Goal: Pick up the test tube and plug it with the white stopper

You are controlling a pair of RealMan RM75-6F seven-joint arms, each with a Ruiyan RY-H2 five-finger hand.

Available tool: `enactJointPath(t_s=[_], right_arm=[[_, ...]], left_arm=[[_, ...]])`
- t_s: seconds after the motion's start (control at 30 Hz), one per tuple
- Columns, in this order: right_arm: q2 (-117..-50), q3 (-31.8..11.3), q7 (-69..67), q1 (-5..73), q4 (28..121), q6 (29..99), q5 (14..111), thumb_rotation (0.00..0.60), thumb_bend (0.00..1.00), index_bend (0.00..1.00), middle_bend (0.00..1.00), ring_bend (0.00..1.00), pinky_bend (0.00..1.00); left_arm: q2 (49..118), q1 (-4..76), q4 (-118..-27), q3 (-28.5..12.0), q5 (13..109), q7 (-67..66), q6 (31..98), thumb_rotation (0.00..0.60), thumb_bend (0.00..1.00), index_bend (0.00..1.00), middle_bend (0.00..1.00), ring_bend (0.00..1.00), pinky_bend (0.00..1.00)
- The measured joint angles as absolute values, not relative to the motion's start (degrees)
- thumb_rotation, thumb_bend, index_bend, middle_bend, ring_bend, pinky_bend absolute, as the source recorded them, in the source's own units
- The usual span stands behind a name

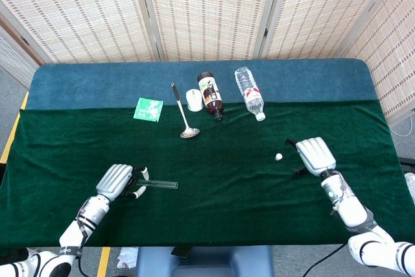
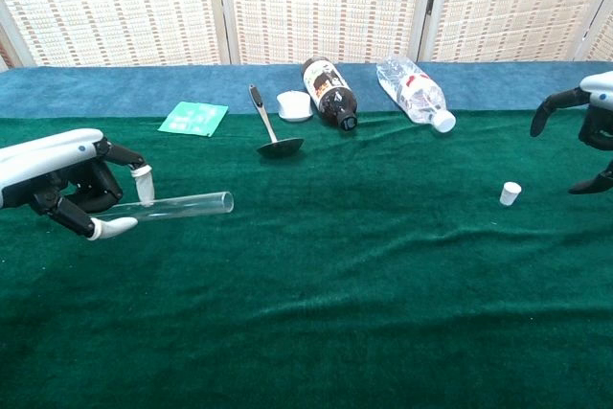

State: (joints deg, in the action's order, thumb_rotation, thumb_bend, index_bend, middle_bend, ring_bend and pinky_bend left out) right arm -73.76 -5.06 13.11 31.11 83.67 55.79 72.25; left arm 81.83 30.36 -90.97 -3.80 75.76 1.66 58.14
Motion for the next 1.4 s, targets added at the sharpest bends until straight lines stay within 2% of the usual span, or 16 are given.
enactJointPath(t_s=[0.23, 0.63, 1.4], right_arm=[[-76.6, -4.9, 15.2, 32.6, 79.5, 53.7, 72.1, 0.591, 0.17, 0.36, 0.96, 1.00, 1.00], [-81.6, -5.1, 15.2, 35.6, 72.3, 48.3, 70.1, 0.590, 0.33, 0.38, 0.96, 1.00, 1.00], [-84.3, -5.1, 18.6, 37.4, 70.4, 46.2, 67.2, 0.590, 0.41, 0.45, 0.96, 1.00, 1.00]], left_arm=[[82.2, 30.5, -90.5, -4.0, 75.3, 1.7, 57.8, 0.600, 0.49, 0.66, 0.95, 0.93, 0.84], [82.9, 30.6, -89.4, -4.2, 74.5, 1.9, 57.1, 0.600, 0.49, 0.66, 0.95, 0.93, 0.84], [83.2, 30.3, -88.3, -4.0, 74.7, 3.2, 56.9, 0.600, 0.49, 0.66, 0.95, 0.93, 0.84]])
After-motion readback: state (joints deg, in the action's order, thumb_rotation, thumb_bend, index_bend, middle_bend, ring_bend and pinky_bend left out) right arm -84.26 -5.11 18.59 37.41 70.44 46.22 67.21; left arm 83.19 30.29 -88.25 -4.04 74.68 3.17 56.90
